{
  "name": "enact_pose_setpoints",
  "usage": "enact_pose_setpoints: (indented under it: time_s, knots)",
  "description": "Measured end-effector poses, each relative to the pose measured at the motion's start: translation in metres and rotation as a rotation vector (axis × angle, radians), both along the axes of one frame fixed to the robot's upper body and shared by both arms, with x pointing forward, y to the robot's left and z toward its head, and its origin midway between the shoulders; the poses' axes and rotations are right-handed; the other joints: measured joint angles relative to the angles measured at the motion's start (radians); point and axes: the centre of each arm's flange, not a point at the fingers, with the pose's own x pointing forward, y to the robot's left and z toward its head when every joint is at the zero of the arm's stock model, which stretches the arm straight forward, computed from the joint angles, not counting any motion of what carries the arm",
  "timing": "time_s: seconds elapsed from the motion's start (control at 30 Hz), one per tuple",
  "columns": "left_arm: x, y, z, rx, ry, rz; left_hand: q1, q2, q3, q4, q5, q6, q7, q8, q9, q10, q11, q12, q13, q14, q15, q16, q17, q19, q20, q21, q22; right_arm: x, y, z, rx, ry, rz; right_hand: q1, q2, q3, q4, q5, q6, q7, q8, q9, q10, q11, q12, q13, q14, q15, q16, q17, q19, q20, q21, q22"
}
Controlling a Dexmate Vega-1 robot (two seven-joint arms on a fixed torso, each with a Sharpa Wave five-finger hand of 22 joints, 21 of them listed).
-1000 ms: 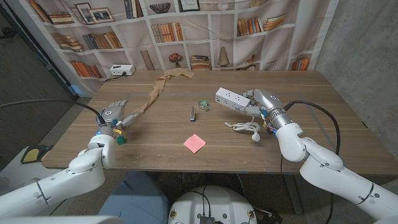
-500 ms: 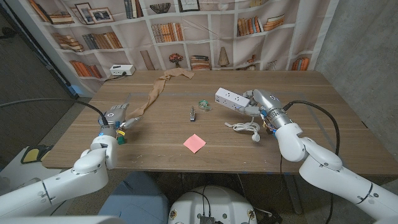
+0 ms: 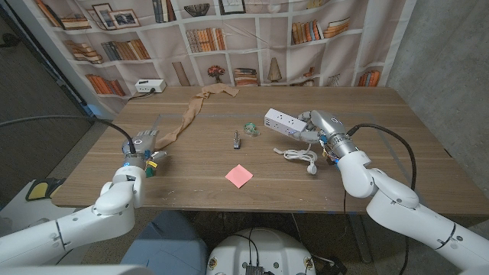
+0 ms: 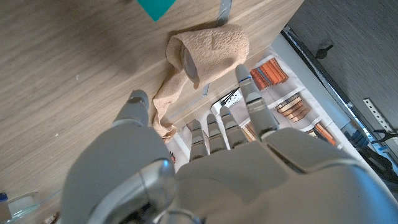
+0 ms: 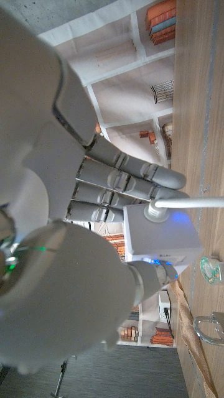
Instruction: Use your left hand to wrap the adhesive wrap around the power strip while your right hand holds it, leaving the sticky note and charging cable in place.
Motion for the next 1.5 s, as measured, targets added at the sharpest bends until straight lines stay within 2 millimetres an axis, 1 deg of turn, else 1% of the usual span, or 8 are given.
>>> enact_pose_setpoints:
  time_s: [0.23,0.4,0.6,0.8,1.03,1.07,1.23,1.5]
  knots:
    - [0.0,-0.002,-0.002,0.035,0.023,0.04,0.03,-0.012,0.008,0.008,0.0,0.0,0.0,0.0,0.0,0.0,0.0,0.0,0.0,0.002,-0.002,0.0,0.004,0.03,0.001,0.013,0.001,0.002,0.001,0.0,0.0,0.004,0.001,0.0,0.0,0.0,0.0,0.005,0.0,0.0,0.0,0.0,0.0,0.0,0.0,0.0,0.0,0.0,0.0,0.004,0.0,0.0,0.005,-0.004]
    - [0.0,-0.004,-0.005,0.051,0.038,0.059,0.125,0.017,0.07,0.0,0.039,0.036,0.008,0.008,0.005,-0.003,0.005,0.005,0.005,-0.008,0.019,0.0,0.012,-0.018,-0.001,0.004,0.006,0.003,0.002,0.0,0.0,0.007,0.002,0.0,0.0,0.0,0.0,0.005,0.0,0.0,-0.001,0.0,0.0,0.0,0.0,0.0,0.0,0.0,-0.004,0.004,0.0,0.0,0.007,-0.005]
    - [0.0,-0.005,-0.007,0.074,0.058,0.092,0.16,0.018,0.095,0.004,0.063,0.054,0.014,0.015,0.005,0.002,0.009,0.012,0.009,-0.008,0.059,0.0,0.017,-0.051,-0.012,0.001,0.01,0.004,0.003,-0.001,-0.001,0.012,0.002,0.0,0.0,0.0,0.0,0.005,0.0,0.0,-0.001,0.0,0.0,0.0,0.0,0.0,0.0,0.0,-0.008,0.004,-0.005,0.005,0.015,-0.005]
    - [0.002,-0.007,-0.01,0.1,0.084,0.123,0.171,0.007,0.102,0.011,0.067,0.054,0.016,0.012,0.009,-0.006,0.016,0.012,0.009,-0.013,0.086,0.0,0.02,-0.085,-0.035,-0.007,0.017,0.005,0.004,-0.001,-0.002,0.016,0.003,0.0,0.0,0.0,0.0,0.005,0.004,0.004,-0.001,0.0,0.0,0.0,0.0,0.0,0.007,0.0,-0.008,0.004,-0.005,0.005,0.015,-0.004]
    - [0.006,-0.008,-0.012,0.132,0.118,0.162,0.181,-0.002,0.112,0.012,0.067,0.013,0.007,-0.004,0.009,-0.047,0.004,0.0,0.014,-0.037,0.13,-0.003,0.021,-0.122,-0.051,-0.007,0.03,0.006,0.006,-0.001,-0.002,0.019,0.005,0.0,0.0,0.0,0.0,0.004,0.004,0.004,-0.002,0.0,-0.002,-0.002,0.0,0.0,0.006,0.0,-0.013,0.003,-0.005,0.005,0.023,-0.009]
    - [0.004,-0.01,-0.007,0.16,0.087,0.166,0.187,-0.004,0.112,0.012,0.07,0.008,0.002,-0.005,0.009,-0.055,0.004,0.0,0.014,-0.039,0.132,-0.005,0.021,-0.133,-0.055,-0.007,0.033,0.006,0.006,-0.001,-0.003,0.02,0.005,0.0,0.0,0.0,0.0,0.004,0.004,0.004,-0.003,0.0,-0.002,-0.002,0.0,0.0,0.006,0.0,-0.013,0.003,-0.005,0.005,0.023,-0.009]
    - [0.009,-0.008,-0.014,0.159,0.143,0.194,0.197,-0.005,0.118,0.012,0.074,-0.013,0.002,-0.009,0.009,-0.084,0.005,-0.004,0.019,-0.07,0.164,-0.012,0.021,-0.194,-0.067,-0.015,0.047,0.007,0.007,-0.001,-0.004,0.021,0.004,0.0,0.0,0.0,0.0,0.004,0.004,0.004,-0.004,0.0,-0.002,-0.002,0.0,0.0,0.007,0.0,-0.013,0.003,-0.009,0.002,0.03,-0.009]
    - [0.015,-0.01,-0.015,0.191,0.175,0.233,0.235,0.005,0.138,0.008,0.078,-0.012,0.002,-0.007,0.009,-0.084,0.005,-0.004,0.018,-0.072,0.158,-0.009,0.026,-0.227,-0.082,-0.013,0.063,0.009,0.006,-0.001,-0.004,0.022,0.001,0.001,-0.001,0.0,0.0,0.001,0.004,0.004,-0.006,-0.001,-0.002,-0.002,0.0,0.0,0.007,0.0,-0.017,0.006,-0.009,0.002,0.031,-0.009]
